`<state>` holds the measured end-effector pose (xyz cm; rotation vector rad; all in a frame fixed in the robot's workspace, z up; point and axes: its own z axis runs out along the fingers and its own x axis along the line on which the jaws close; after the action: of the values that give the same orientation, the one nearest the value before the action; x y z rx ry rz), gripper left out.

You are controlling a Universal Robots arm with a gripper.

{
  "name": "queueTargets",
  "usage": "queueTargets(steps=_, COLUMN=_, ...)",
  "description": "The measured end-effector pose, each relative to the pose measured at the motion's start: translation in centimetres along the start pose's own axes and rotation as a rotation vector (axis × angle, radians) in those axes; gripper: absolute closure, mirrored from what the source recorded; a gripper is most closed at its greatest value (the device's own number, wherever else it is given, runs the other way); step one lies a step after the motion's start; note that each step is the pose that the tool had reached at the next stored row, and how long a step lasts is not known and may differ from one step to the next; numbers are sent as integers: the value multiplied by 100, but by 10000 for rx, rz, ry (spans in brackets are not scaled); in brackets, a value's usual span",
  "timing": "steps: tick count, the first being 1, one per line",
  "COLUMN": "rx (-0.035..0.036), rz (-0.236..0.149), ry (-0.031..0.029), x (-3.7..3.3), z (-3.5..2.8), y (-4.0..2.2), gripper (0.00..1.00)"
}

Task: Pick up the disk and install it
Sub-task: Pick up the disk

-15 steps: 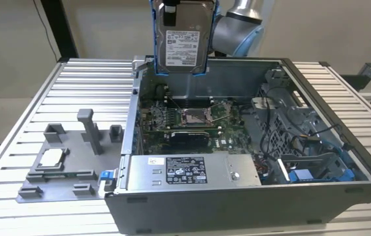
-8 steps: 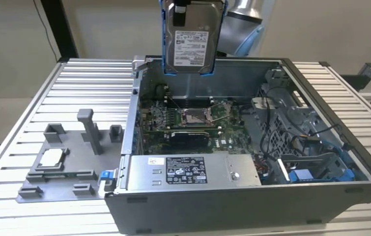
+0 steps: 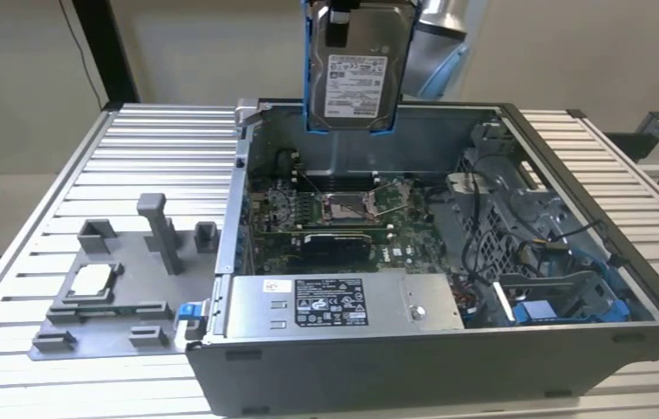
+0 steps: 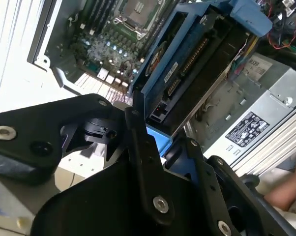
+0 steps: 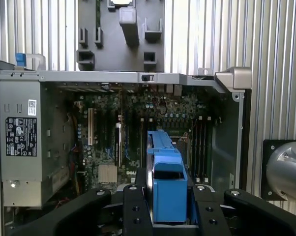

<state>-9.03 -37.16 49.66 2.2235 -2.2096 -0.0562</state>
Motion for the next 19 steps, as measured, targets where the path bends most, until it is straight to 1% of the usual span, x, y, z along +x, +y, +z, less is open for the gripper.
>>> queueTargets(steps=7, rx=0, rz=1, ry=-1, x=1, z=-4, y=-154, gripper=100)
queueTargets(steps=13, rx=-1, rz=1, ry=0, x=2, z=-8, y=-269, gripper=100)
queueTargets(steps=16, rx=0, rz=1, ry=0, x=2, z=-9, y=-310, gripper=100)
queueTargets(steps=19, rx=-1, rz=2, ry=0, x=2, z=-10, y=-319, gripper=100)
